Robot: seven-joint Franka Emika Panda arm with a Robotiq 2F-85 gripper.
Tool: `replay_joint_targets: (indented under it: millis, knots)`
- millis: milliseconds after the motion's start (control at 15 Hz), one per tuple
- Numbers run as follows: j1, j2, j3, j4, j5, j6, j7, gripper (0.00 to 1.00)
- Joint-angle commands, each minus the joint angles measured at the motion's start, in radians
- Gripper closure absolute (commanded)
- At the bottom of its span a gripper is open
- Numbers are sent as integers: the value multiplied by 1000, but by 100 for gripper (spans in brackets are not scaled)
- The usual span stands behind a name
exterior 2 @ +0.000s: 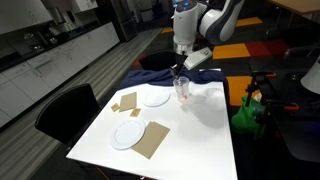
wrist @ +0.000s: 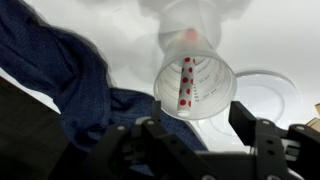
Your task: Take the pen out of the cup and put it on the table
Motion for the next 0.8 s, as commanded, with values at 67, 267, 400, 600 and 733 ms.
replay_joint_targets:
  millis: [67,267,400,600,733]
  knots:
    - [7,42,-11,41,-17,32,25,65]
    - [11,-12,-10,-4,-39,38,31,27]
    - [2,29,0,28,-14,13,1,39]
    - [4,22,0,27,-15,15,1,27]
    - [5,21,0,25,-15,15,1,27]
